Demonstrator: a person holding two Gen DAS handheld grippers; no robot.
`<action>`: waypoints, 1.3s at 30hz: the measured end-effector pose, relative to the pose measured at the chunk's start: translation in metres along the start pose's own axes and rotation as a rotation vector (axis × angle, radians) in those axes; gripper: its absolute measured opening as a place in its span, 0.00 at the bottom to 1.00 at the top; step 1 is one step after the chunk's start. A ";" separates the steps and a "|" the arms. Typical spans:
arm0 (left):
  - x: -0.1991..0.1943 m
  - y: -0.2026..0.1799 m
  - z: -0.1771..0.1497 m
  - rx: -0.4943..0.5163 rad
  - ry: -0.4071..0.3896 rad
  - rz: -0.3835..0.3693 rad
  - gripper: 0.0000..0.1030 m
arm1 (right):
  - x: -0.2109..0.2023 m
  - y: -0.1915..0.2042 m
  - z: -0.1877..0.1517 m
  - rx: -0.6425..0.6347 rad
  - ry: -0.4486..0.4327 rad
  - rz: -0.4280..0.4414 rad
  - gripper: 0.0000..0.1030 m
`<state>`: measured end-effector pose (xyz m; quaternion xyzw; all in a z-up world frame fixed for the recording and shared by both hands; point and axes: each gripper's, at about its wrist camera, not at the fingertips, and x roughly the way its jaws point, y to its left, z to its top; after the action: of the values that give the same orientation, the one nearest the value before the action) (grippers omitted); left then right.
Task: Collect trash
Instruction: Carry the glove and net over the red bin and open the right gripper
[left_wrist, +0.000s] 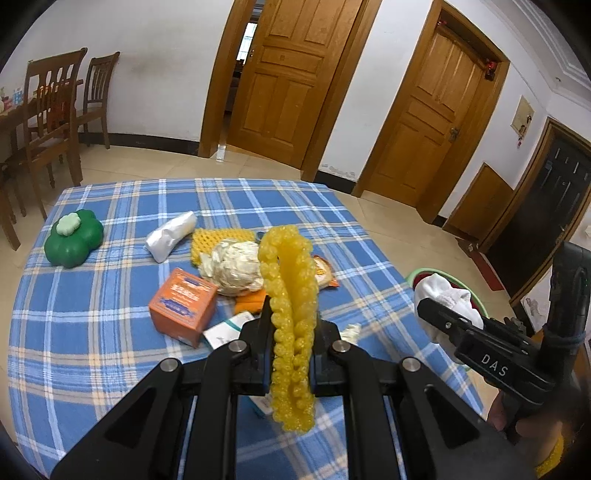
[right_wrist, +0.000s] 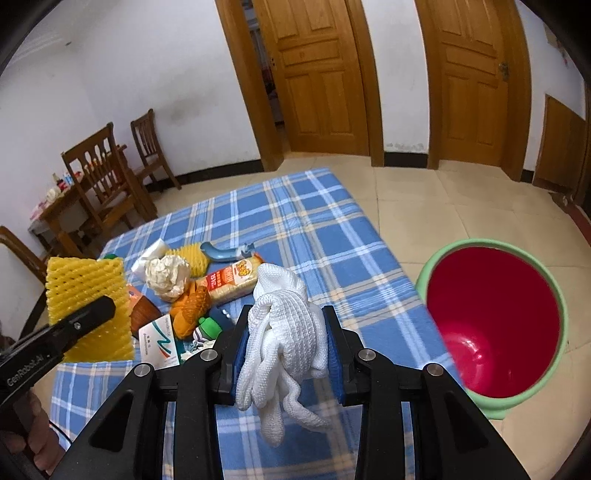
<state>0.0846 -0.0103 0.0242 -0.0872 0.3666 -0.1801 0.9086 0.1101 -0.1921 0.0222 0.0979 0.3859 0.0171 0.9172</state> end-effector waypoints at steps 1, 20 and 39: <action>-0.001 -0.004 0.000 0.004 0.000 -0.005 0.12 | -0.004 -0.002 0.000 0.000 -0.007 -0.005 0.35; 0.032 -0.092 0.008 0.128 0.051 -0.080 0.12 | -0.042 -0.067 -0.001 0.049 -0.073 -0.121 0.35; 0.120 -0.207 0.003 0.295 0.183 -0.167 0.12 | -0.024 -0.191 -0.019 0.244 -0.011 -0.252 0.36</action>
<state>0.1122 -0.2471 0.0105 0.0336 0.4089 -0.3137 0.8563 0.0713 -0.3792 -0.0103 0.1593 0.3895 -0.1454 0.8954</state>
